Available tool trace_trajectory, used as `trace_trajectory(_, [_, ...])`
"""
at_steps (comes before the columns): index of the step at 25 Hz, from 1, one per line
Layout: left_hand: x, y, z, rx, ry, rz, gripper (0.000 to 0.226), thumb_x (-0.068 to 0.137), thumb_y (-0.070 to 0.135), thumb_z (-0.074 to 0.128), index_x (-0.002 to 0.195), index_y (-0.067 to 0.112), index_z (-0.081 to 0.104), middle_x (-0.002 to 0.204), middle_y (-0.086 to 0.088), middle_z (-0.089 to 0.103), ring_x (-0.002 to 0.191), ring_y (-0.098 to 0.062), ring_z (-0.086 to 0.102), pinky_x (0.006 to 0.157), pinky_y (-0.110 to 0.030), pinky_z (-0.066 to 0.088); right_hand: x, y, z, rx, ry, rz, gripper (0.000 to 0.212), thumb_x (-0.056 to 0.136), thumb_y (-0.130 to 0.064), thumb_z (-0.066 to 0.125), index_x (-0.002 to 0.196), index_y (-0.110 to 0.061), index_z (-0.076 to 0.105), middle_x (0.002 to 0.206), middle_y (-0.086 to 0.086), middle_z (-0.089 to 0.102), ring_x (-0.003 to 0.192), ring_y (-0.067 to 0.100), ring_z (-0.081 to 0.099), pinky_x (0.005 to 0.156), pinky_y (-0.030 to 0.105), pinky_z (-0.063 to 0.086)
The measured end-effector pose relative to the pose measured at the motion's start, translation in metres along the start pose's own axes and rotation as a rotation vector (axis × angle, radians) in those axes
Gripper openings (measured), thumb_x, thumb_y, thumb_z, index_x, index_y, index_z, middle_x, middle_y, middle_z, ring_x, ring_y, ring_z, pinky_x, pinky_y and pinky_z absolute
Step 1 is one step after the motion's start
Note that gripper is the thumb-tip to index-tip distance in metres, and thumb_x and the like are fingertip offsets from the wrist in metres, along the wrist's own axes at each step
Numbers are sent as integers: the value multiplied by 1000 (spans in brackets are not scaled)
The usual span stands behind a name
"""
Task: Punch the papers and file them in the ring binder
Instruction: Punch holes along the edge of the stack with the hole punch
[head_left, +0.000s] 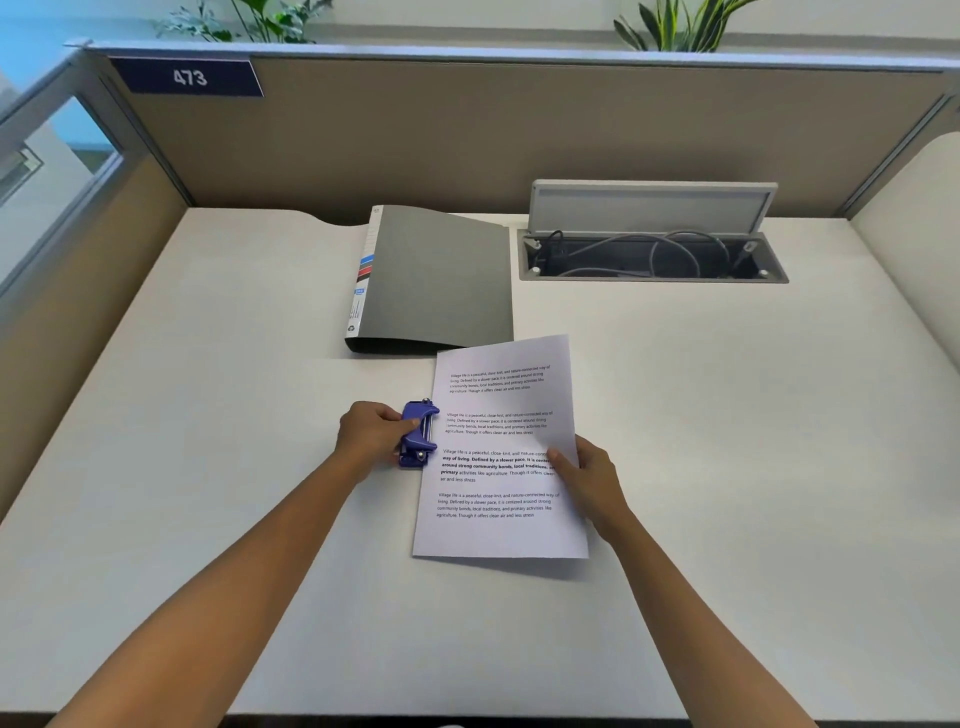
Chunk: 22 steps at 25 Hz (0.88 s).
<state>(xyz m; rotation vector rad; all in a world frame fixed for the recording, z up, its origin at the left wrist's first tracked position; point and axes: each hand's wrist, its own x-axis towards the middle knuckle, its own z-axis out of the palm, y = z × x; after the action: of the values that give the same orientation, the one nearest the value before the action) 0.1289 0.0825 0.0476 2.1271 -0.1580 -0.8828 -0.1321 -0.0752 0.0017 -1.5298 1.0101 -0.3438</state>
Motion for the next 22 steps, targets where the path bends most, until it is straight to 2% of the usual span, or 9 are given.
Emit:
trace_trajectory(7, [-9, -9, -3, 39, -110, -11, 27, 81, 12, 81, 93, -8, 68, 96, -25, 72, 80, -34, 69, 75, -49, 63, -5, 5, 7, -12, -17, -3, 15, 99, -22, 61, 111, -20, 70, 102, -6, 76, 88, 14, 72, 73, 26, 53])
trace_trajectory(14, [-14, -15, 0, -26, -119, -42, 30, 81, 13, 81, 95, -9, 66, 100, -26, 73, 79, -33, 70, 72, -43, 63, -4, 11, 4, -16, -40, 18, 18, 98, -24, 62, 114, -19, 70, 105, -4, 77, 96, 20, 74, 85, 39, 59])
trace_trajectory(22, [-16, -15, -1, -89, -134, -82, 29, 79, 12, 83, 96, -2, 66, 100, -24, 74, 91, -39, 74, 75, -47, 63, -1, 12, 1, -7, -83, 30, 19, 97, -26, 63, 115, -22, 70, 107, -3, 77, 96, 22, 74, 89, 45, 59])
